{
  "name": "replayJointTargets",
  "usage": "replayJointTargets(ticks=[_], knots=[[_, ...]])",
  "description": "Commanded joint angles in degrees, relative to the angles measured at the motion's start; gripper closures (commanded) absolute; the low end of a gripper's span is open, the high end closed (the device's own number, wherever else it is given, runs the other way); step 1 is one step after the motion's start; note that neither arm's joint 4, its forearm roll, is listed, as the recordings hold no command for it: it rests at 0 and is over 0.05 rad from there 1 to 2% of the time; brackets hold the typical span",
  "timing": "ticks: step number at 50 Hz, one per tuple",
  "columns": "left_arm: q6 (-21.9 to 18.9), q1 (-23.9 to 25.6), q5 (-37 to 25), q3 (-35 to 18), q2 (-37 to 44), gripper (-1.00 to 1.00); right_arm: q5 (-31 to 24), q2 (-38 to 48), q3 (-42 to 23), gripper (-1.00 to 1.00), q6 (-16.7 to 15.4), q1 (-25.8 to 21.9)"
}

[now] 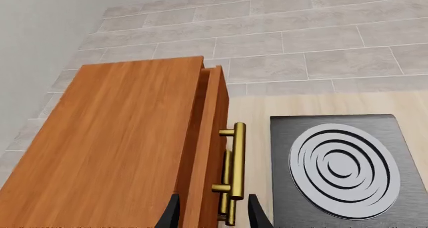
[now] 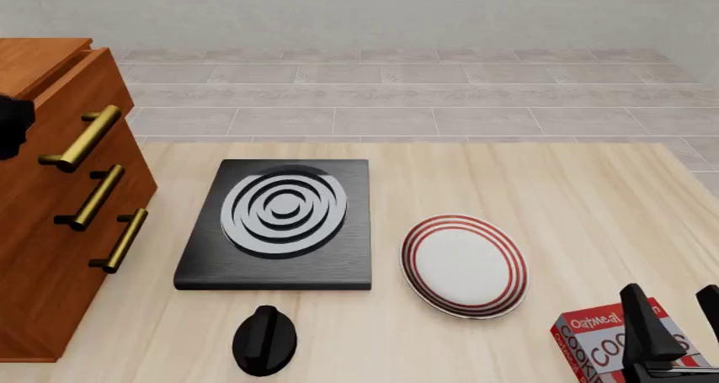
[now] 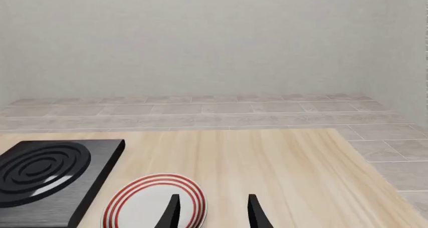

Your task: Pick the akita bowl in the top layer of the wooden cabinet and place it on the plate.

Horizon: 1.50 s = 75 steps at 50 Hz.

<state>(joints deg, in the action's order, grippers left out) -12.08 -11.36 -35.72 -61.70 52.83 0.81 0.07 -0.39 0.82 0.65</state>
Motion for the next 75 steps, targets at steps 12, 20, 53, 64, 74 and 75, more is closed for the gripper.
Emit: replayJointTargets(ticks=[12, 20, 53, 64, 74, 75], knots=[[-0.04, -1.51, 0.7, 2.53, 2.03, -1.0, -0.03, -0.02, 0.0, -1.0, 0.29, 0.19], [-0.55, -2.25, 1.23, 3.89, 1.74, -1.0, -0.06, -0.02, -0.01, -1.0, 0.43, 0.18], [-0.01, -2.96, 3.18, 9.58, 1.0, -1.0, -0.07, -0.02, 0.05, -1.0, 0.58, 0.17], [0.23, -2.45, 4.24, 11.62, 1.19, -1.0, -0.1, -0.01, 0.04, -1.0, 0.51, 0.13], [1.69, -0.56, 4.31, 12.33, 2.37, -1.0, -0.16, 0.0, 0.03, -1.0, 0.52, 0.15], [2.25, -0.18, 4.19, 12.27, 2.58, -1.0, -0.17, 0.0, 0.03, -1.0, 0.5, 0.15]])
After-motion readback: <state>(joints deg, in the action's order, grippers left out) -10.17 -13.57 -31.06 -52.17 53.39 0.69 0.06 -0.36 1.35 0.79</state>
